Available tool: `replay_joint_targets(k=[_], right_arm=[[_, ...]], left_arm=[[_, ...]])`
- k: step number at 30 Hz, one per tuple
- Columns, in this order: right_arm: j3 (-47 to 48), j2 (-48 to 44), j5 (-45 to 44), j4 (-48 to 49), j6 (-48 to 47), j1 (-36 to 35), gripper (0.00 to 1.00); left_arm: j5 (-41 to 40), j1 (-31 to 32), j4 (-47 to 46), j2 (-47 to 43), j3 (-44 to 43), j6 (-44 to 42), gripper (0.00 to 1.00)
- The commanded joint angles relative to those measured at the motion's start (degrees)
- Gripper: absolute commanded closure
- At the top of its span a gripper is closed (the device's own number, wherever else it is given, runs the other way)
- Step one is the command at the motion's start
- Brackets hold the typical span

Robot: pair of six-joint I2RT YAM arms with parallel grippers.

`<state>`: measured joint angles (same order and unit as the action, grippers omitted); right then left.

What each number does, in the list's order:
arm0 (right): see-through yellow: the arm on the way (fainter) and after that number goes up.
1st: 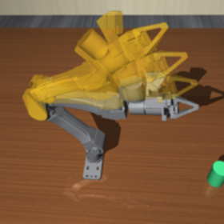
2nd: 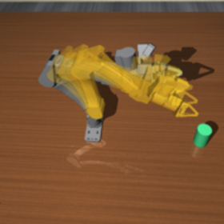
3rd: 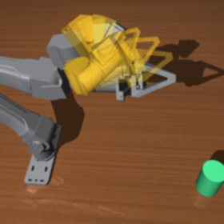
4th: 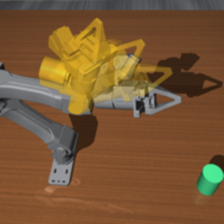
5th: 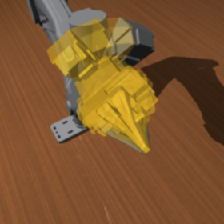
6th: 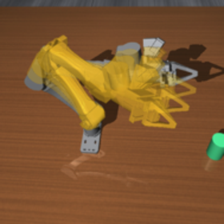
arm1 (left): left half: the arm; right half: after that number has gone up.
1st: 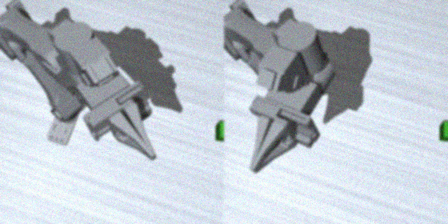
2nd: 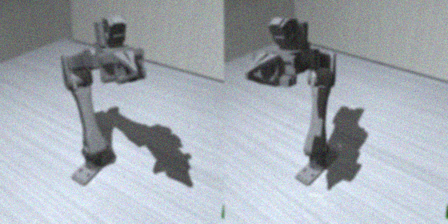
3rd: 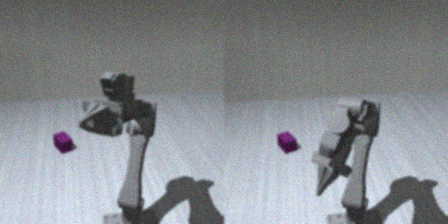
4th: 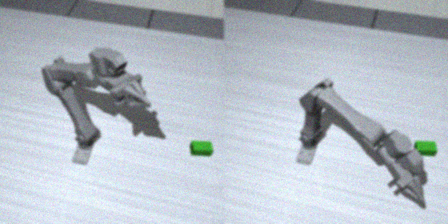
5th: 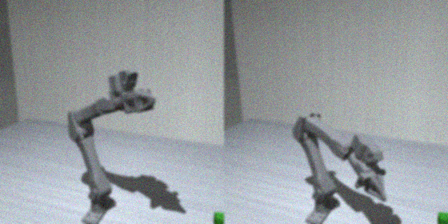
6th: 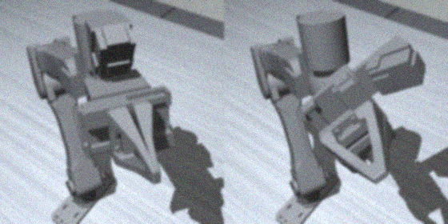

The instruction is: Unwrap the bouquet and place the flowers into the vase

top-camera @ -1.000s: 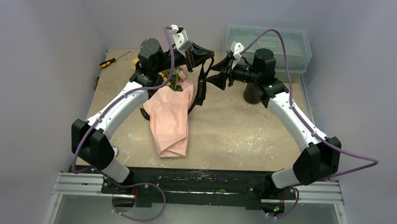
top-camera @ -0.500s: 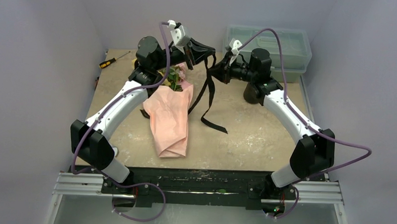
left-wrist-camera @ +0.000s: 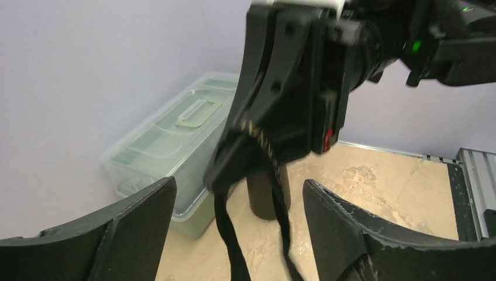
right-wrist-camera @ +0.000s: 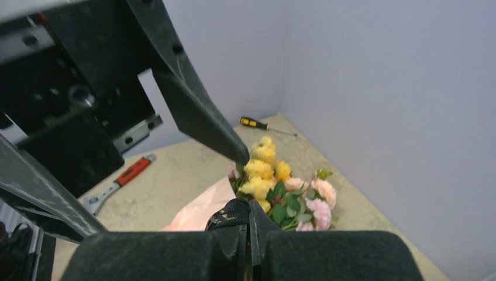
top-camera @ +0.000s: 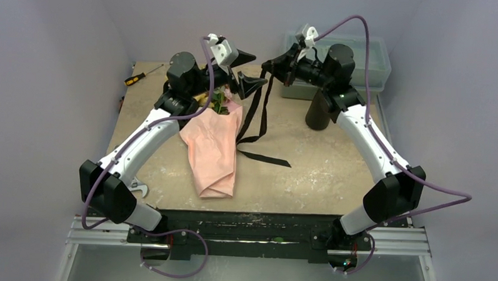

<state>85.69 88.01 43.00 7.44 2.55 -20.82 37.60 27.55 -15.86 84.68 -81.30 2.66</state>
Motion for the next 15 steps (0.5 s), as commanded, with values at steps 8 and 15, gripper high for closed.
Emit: replay_joint_targets(k=[8, 15], right_arm=[[16.98, -1.82, -0.41, -2.62, 9.57, 6.03, 1.00], [23.42, -4.41, 0.04, -10.53, 10.64, 11.95, 1.00]], left_arm=[[-8.28, -7.06, -2.43, -0.66, 1.57, 7.20, 0.06], [-9.07, -7.69, -3.03, 0.06, 3.78, 6.95, 0.06]])
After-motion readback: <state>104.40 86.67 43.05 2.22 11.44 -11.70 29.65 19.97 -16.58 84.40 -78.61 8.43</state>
